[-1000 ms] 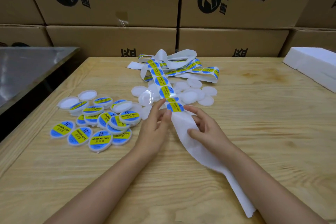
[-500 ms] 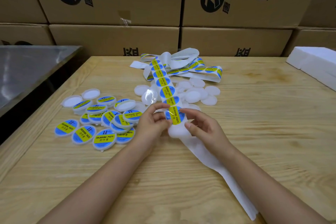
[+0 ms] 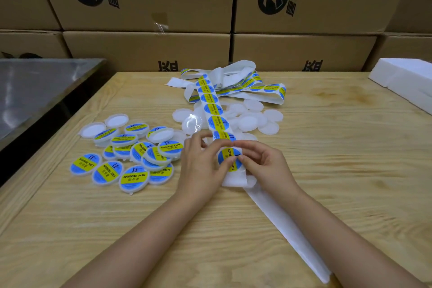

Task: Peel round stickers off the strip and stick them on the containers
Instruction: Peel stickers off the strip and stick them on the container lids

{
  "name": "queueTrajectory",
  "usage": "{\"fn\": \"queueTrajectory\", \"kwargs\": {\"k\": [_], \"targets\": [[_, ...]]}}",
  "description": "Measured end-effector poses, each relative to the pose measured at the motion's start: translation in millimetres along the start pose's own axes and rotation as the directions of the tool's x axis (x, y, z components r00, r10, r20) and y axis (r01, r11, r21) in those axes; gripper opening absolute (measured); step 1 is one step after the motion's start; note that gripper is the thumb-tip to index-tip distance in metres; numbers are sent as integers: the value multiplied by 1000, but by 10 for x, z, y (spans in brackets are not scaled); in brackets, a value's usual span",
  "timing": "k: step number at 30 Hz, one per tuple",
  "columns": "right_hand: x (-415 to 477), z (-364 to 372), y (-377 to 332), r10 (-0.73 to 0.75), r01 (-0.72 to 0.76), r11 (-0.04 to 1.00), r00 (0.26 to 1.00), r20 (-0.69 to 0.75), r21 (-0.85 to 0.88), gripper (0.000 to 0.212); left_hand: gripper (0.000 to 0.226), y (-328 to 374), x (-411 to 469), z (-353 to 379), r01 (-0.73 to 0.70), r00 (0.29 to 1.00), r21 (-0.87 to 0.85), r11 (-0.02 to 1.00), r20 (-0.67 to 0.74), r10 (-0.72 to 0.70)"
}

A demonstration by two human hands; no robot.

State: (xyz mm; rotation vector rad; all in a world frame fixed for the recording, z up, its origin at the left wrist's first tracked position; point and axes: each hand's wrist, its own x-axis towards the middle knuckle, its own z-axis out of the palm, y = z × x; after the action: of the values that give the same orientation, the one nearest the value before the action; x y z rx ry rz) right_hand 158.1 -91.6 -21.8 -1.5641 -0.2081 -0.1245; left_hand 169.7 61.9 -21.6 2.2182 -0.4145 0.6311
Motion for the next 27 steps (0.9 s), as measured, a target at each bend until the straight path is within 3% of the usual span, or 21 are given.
{"fn": "queueTrajectory", "kwargs": {"k": [5,12,17,20,24,27], "targets": [[-8,55,52,8,-7,995,1000,-15,98,22,17,18,16,-44,-91,990,158,983,-90,106],[-5,61,38,-7,6,1000,997,-76,-18,22,12,23,30,-46,-188,979,26,982,-70,189],[14,14,36,-46,19,992,976,-211,-128,21,11,-4,31,-25,-249,963,-55,967,-120,241],[36,-27,12,-1,-28,994,960,-281,-101,22,11,-21,33,-28,-220,970,-122,968,-131,204],[56,-85,-19,50,-61,998,956,-289,-30,12,11,-10,36,-47,-91,994,-270,959,-90,69],[76,-110,3,81,-103,993,942,-325,-52,17,15,1,55,-73,-5,996,-375,927,-81,-28]]}}
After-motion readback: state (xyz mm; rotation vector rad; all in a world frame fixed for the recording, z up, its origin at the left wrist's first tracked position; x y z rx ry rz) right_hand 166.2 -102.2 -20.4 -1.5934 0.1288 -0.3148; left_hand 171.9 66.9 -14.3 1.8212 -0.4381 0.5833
